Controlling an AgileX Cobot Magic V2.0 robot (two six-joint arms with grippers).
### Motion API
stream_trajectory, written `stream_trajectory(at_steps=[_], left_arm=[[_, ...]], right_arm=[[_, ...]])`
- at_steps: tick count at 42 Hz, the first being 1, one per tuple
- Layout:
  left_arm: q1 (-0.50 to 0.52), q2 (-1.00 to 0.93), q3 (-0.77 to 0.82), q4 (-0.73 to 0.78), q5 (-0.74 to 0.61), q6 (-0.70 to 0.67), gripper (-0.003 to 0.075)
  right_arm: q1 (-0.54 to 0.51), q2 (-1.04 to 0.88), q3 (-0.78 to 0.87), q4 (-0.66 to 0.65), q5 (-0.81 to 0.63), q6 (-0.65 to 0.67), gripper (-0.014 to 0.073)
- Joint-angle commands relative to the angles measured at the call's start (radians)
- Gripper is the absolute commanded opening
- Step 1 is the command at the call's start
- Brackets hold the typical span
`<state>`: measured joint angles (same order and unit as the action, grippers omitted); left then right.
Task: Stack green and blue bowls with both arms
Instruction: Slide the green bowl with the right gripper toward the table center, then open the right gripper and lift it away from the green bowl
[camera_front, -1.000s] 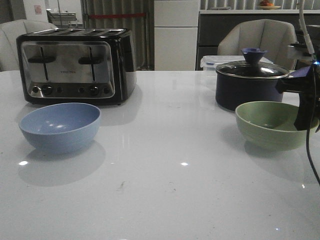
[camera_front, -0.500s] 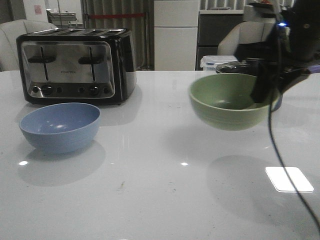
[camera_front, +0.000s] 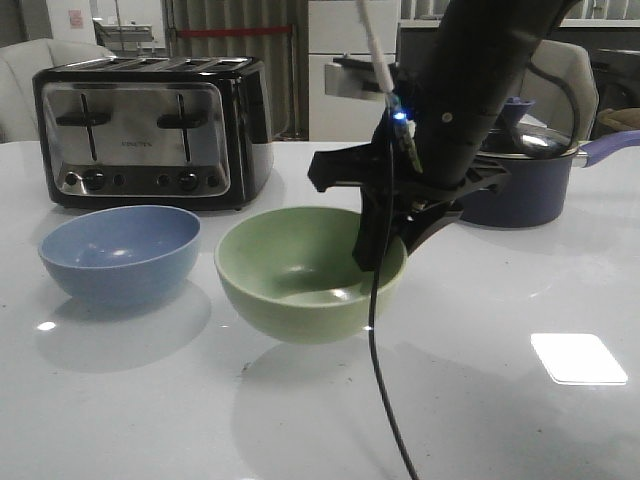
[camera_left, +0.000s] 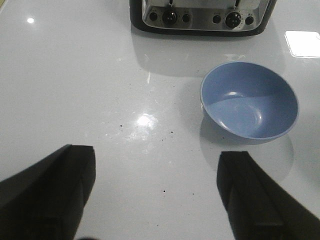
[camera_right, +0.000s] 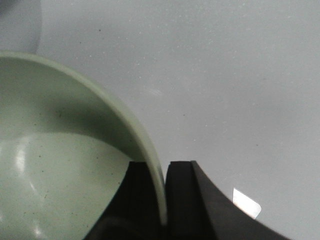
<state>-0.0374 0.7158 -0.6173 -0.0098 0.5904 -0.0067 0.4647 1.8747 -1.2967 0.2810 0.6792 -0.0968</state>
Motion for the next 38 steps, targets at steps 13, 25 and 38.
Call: stream_trajectory(at_steps=[13, 25, 38], left_arm=[[-0.004, 0.002, -0.033, -0.001, -0.072, -0.002, 0.0563], [-0.004, 0.002, -0.033, -0.003, -0.072, -0.002, 0.0563], [-0.004, 0.002, -0.033, -0.003, -0.085, -0.002, 0.0563]], right_arm=[[0.004, 0.014, -0.032, 0.014, -0.029, -0.011, 0.0259], [0.005, -0.092, -0.029, -0.049, -0.015, -0.011, 0.0516], [0.106, -0.428, 0.137, -0.136, -0.054, -0.087, 0.0500]])
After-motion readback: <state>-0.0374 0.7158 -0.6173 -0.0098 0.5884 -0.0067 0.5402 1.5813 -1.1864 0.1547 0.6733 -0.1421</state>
